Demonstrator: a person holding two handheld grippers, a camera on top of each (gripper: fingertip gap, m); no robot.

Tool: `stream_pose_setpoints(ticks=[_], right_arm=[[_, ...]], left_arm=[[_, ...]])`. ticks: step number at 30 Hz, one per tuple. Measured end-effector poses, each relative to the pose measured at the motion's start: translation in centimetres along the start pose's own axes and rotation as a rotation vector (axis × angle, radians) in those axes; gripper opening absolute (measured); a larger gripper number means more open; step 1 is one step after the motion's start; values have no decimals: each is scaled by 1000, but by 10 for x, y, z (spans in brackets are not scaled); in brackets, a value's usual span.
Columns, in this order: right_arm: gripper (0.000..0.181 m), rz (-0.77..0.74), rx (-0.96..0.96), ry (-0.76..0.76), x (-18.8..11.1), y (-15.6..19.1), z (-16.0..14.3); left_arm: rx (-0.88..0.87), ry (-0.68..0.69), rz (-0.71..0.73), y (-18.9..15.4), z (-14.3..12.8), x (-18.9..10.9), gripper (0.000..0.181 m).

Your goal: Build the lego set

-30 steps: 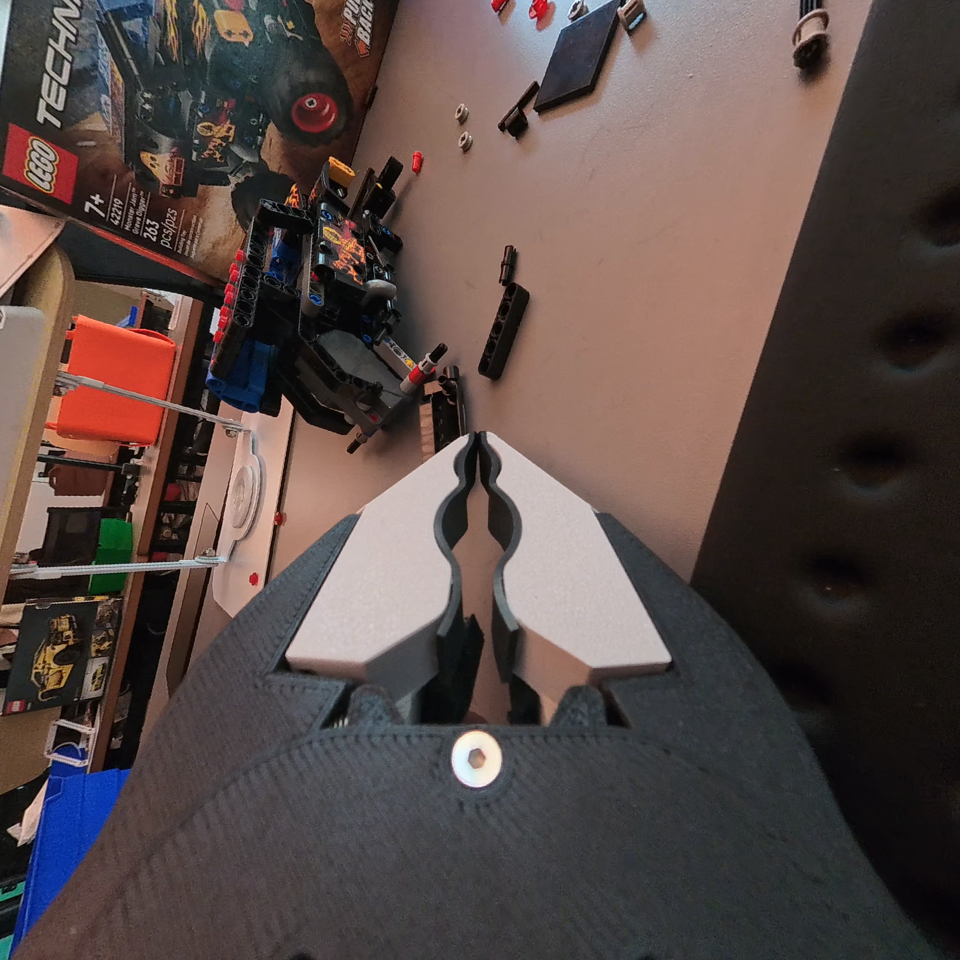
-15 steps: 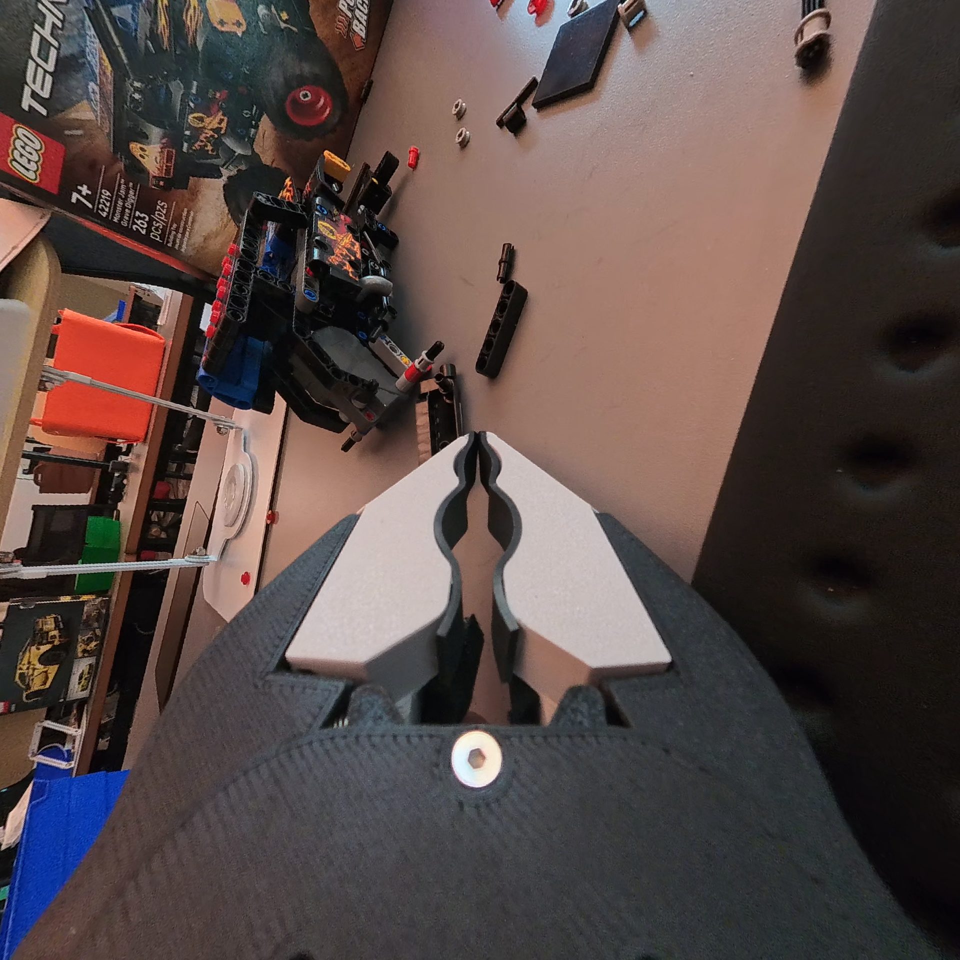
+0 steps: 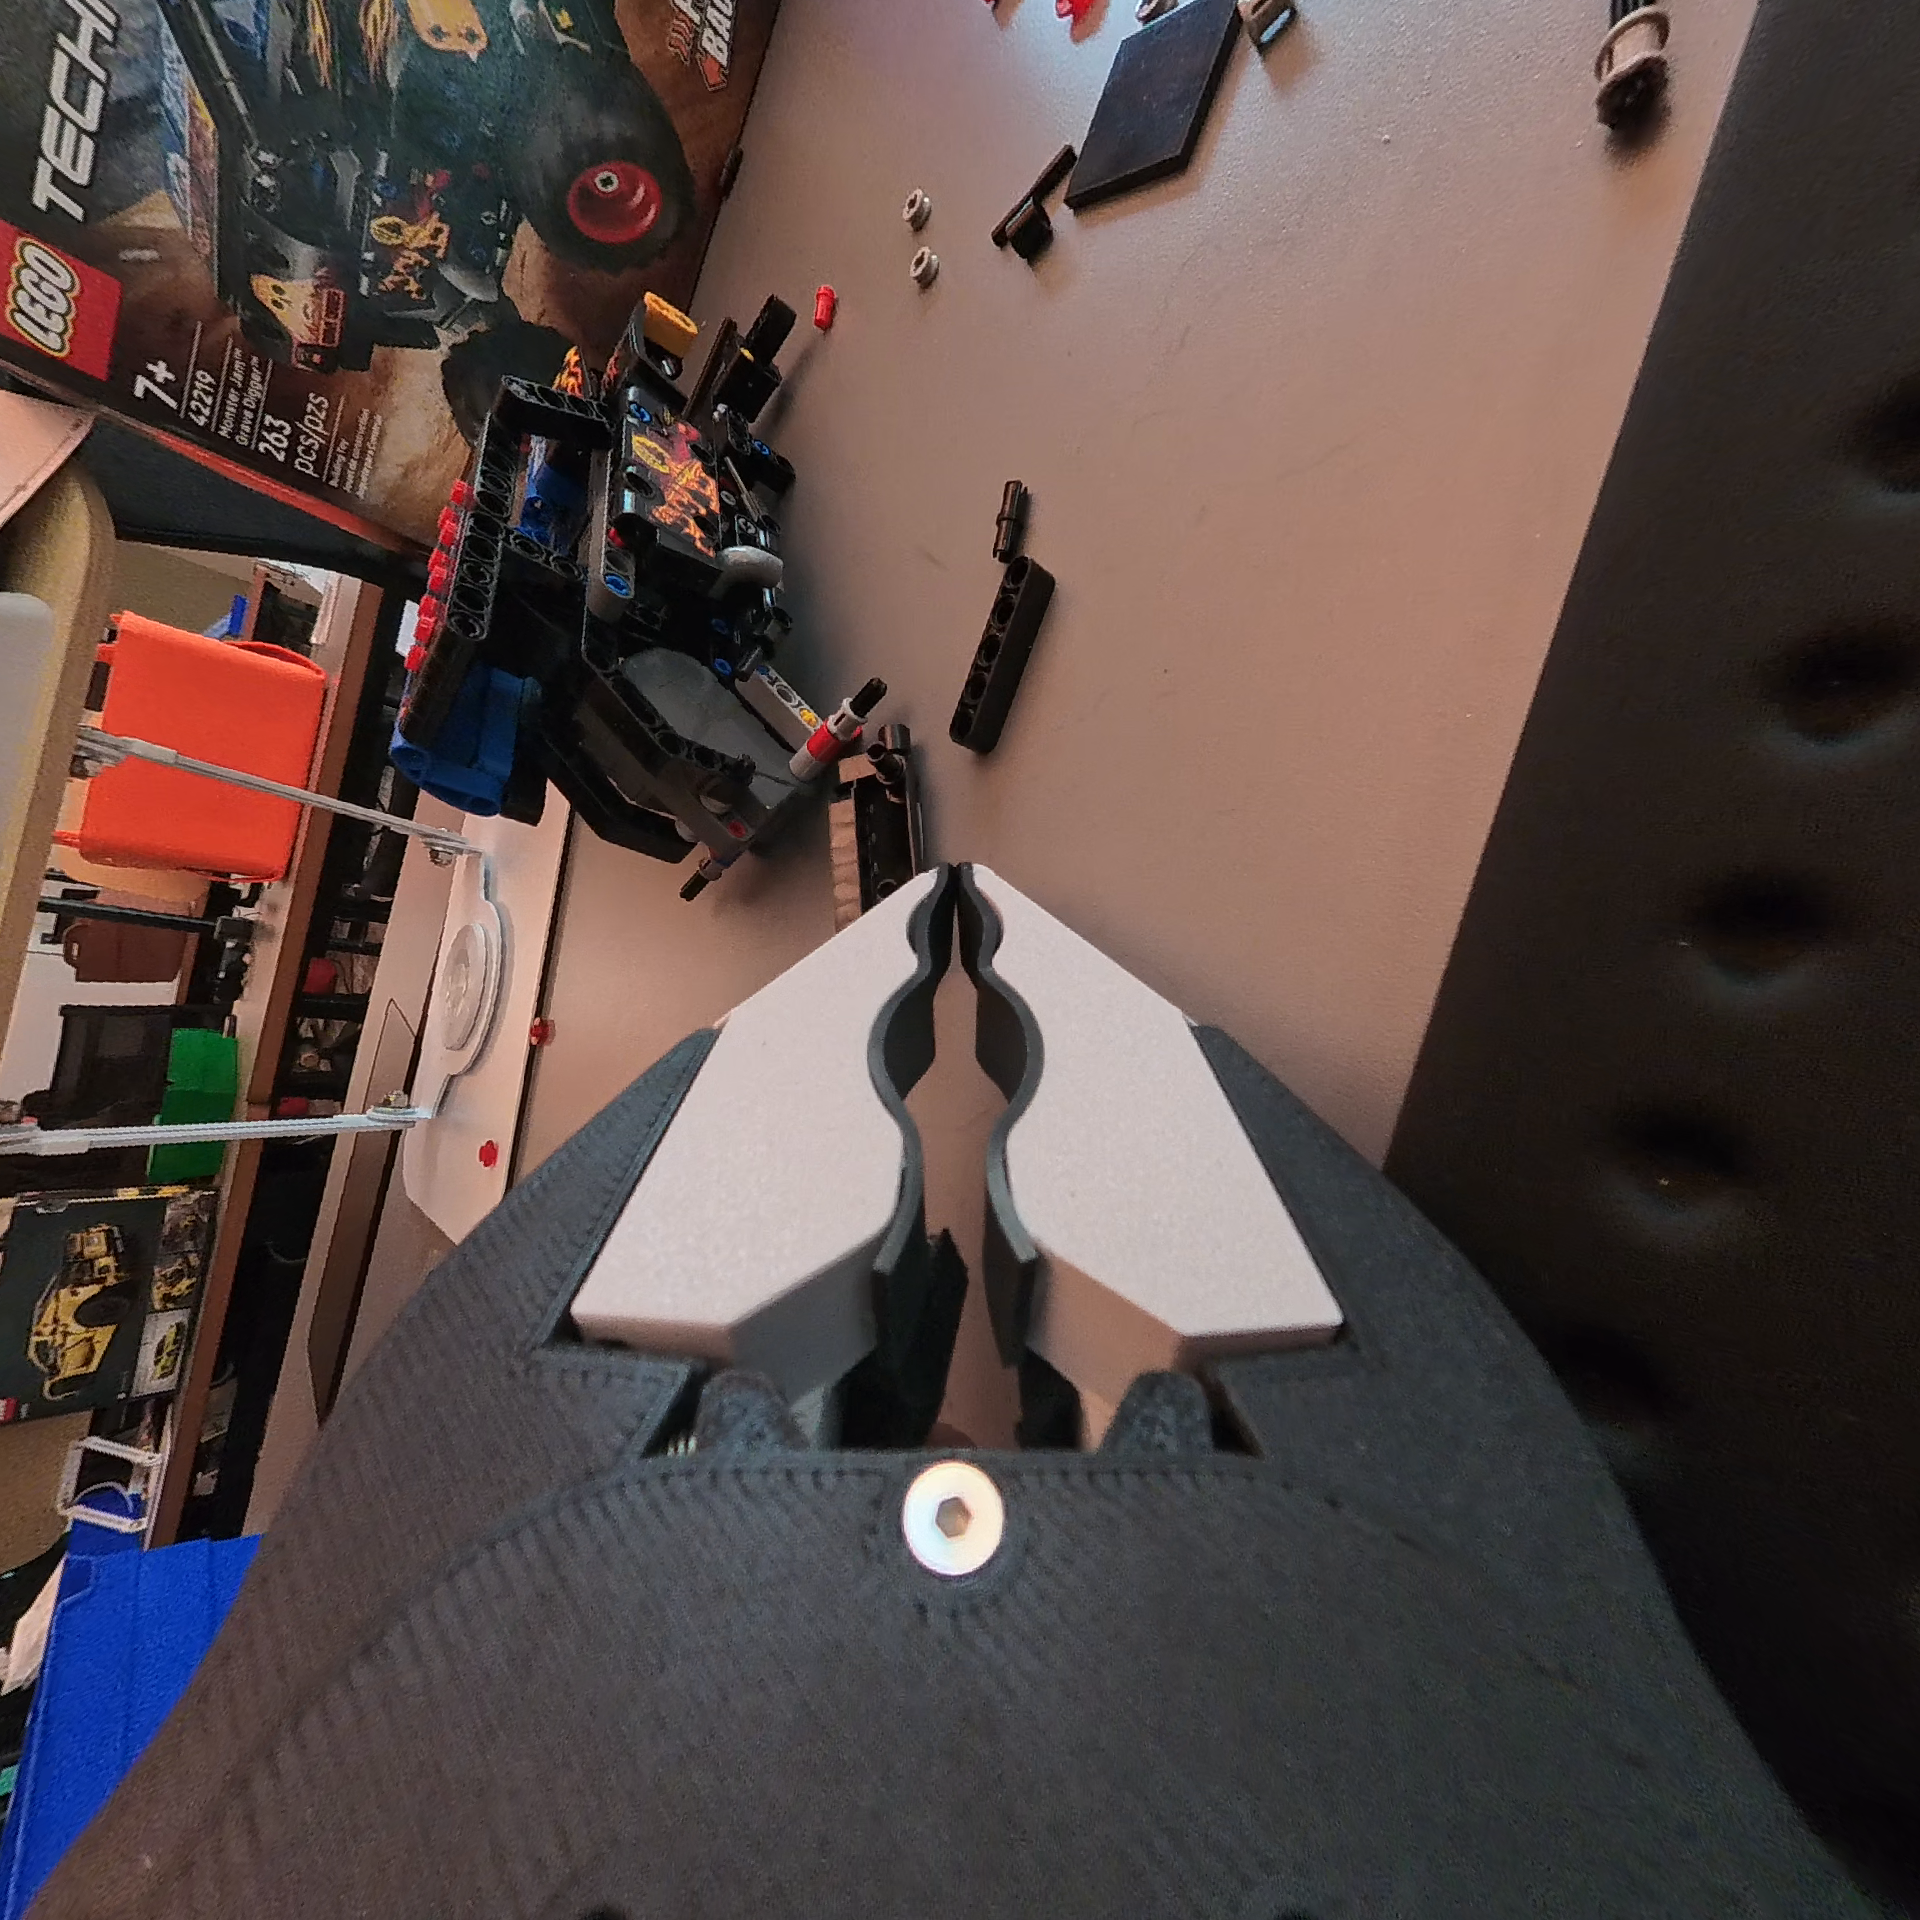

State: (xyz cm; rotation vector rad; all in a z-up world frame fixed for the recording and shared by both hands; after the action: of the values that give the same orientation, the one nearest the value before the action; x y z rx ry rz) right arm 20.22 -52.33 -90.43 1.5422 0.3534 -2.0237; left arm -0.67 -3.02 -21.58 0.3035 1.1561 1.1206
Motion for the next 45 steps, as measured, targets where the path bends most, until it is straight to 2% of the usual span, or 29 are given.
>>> stream_pose_setpoints(ticks=[4,8,11,20,24,28,31,37,45], right_arm=[[24,-84,-17,59,12,6,4],[18,-98,-35,62,11,4,3],[6,-97,-44,53,10,1,0],[5,-60,-32,-29,-5,-15,-12],[5,-81,60,-81,-24,-35,-27],[5,-168,273,-137,-53,-79,-49],[5,-232,359,-153,-68,-105,-62],[6,-270,448,-136,-63,-124,-86],[5,-266,456,-118,-49,-133,-90]], left_arm=[[2,-1,0,0,0,-1,0],[5,-3,8,0,0,-1,0],[4,1,3,0,0,0,0],[0,1,-1,0,0,0,0],[2,-1,2,0,0,-1,0],[0,-2,1,0,0,0,0],[-1,0,1,0,0,0,0],[-3,2,-2,0,0,0,0],[-2,1,-5,0,0,0,0]])
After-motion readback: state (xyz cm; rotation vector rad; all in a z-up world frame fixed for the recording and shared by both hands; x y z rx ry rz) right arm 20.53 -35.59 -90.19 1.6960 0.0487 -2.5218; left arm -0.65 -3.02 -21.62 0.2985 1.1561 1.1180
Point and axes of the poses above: each gripper's, where its closed fingertips meet, x out along the fingers, z out of its top, y = z × x across the jaws, the point moved 8 cm from there along -x, back along the fingers, and after that the axes turned 8 degrees about y, right-handed, at the moved point
